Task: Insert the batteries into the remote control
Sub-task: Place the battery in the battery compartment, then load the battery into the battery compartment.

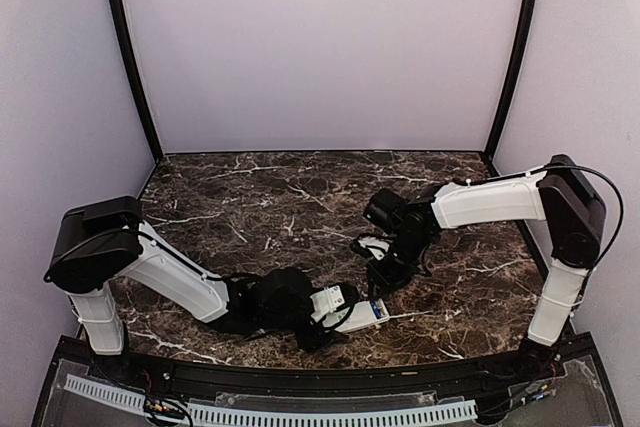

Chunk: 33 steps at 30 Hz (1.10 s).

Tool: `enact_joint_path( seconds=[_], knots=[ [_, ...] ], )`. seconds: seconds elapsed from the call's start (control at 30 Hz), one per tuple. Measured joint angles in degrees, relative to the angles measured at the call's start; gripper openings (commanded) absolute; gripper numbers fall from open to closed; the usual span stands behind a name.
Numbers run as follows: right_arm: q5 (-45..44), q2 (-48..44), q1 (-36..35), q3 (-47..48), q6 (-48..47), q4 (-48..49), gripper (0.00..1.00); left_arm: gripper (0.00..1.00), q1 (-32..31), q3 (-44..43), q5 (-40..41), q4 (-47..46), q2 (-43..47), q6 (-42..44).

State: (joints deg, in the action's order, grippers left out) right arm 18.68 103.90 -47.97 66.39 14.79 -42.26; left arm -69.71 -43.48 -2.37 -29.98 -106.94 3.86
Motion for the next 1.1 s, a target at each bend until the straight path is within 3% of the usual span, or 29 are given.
enact_joint_path(
  seconds=[0.27, 0.5, 1.1],
  knots=[
    [-2.08, 0.0, 0.0, 0.44, -0.57, -1.92, 0.31, 0.7, 0.0, 0.0, -0.2, -0.04, -0.02, -0.02],
    [-1.97, -0.09, 0.0, 1.6, -0.63, -3.06, 0.29, 0.57, 0.46, 0.0, -1.03, -0.15, -0.15, -0.09],
    [-2.23, -1.22, 0.28, 2.32, 1.97, -3.19, 0.1, 0.36, 0.74, -0.11, -1.46, -0.31, -0.35, 0.04]
  ],
)
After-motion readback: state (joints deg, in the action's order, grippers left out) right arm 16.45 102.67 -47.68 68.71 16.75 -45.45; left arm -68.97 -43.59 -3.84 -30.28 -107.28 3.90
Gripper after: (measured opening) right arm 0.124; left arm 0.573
